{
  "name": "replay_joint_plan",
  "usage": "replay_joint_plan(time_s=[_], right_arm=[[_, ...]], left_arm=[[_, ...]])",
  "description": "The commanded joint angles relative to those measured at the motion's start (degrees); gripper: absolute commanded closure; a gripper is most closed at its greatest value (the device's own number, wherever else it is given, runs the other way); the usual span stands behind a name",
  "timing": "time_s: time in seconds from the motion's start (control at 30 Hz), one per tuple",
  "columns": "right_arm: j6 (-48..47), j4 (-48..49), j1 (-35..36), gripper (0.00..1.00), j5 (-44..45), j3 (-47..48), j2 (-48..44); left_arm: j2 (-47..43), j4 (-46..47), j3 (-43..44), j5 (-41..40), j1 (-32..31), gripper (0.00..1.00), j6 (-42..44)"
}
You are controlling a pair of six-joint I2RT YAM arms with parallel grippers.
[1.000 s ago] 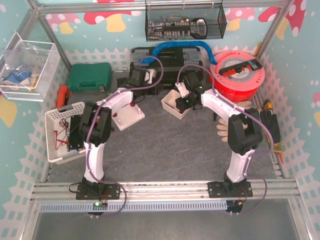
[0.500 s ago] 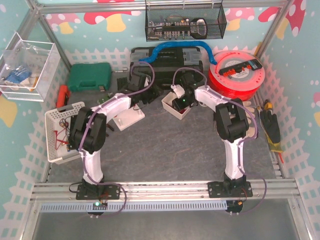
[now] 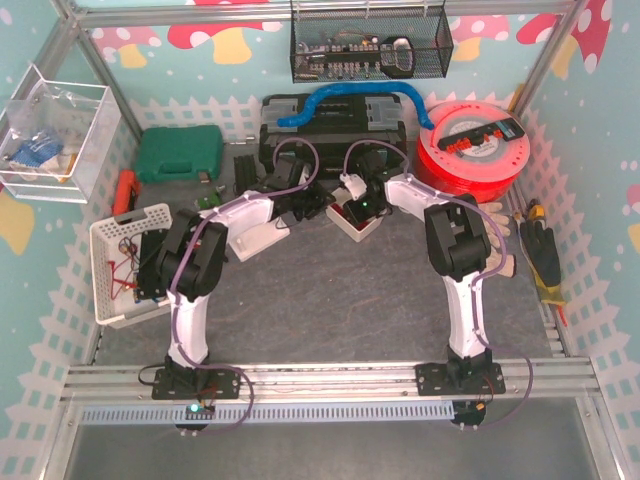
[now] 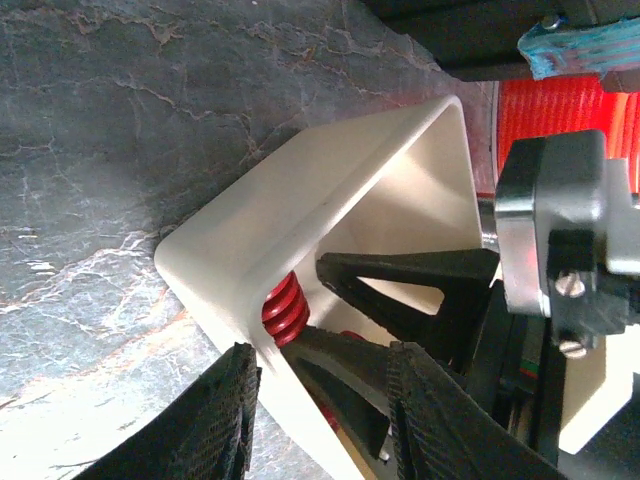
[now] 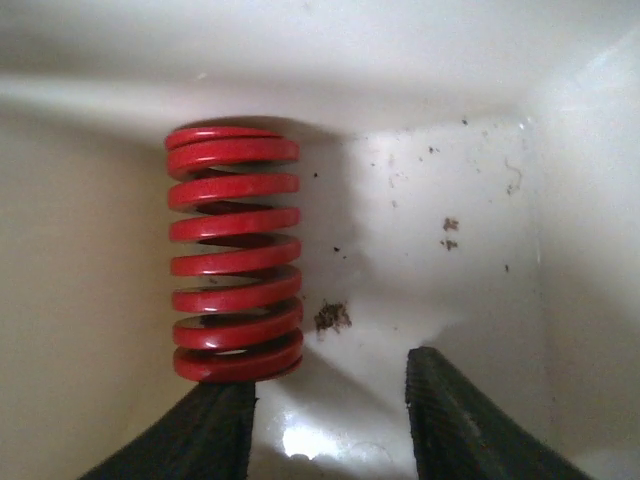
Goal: Install the large spring
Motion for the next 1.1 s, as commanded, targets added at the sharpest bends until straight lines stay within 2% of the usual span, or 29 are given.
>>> replay_joint_plan(time_s=[0.0,0.1,0.27,0.43,0.57,0.73,0.87,1.0,1.07], right_arm=[[2.8,0.2,0.1,0.60,2.8,-0.6,1.5],[4.4,1.7,0.1,0.75,4.3,-0.7,0.5],[4.9,4.9,0.1,0.82,5.7,-1.0,-2.0],[2.5,6.1,0.1,0.70,-2.6,-1.5,-2.4],[1.4,7.0,0.1,0.62,-4.3,-2.0,-2.6],[1.3,6.9,0.1,0.59,-4.5,-1.6,-2.4],[2.2,5.0,0.1,0.61,-2.2,-0.9,-3.9],[4.7,7.0,0.0,0.64,-0.1,-1.6,-5.8],[5.4,7.7,0.0,0.64,-1.5,-0.4,-4.7]], left_arm=[[2.2,0.3,1.7,1.2,-0.3,0.61,-1.3],[2.5,0.4,1.7,1.2,-0.4,0.61,-1.1],[3.0,0.3,1.9,1.4,-0.4,0.62,-0.8],[3.9,0.3,2.9,2.2,-0.4,0.63,-0.3],[4.9,0.2,3.8,2.9,-0.4,0.66,0.3],[5.4,-0.1,4.3,3.3,-0.4,0.70,1.0],[5.4,-0.4,4.3,3.6,-0.1,0.74,1.3],[4.7,-0.6,4.3,3.2,0.0,0.74,1.6],[4.3,-0.7,4.4,3.0,0.4,0.69,1.6]])
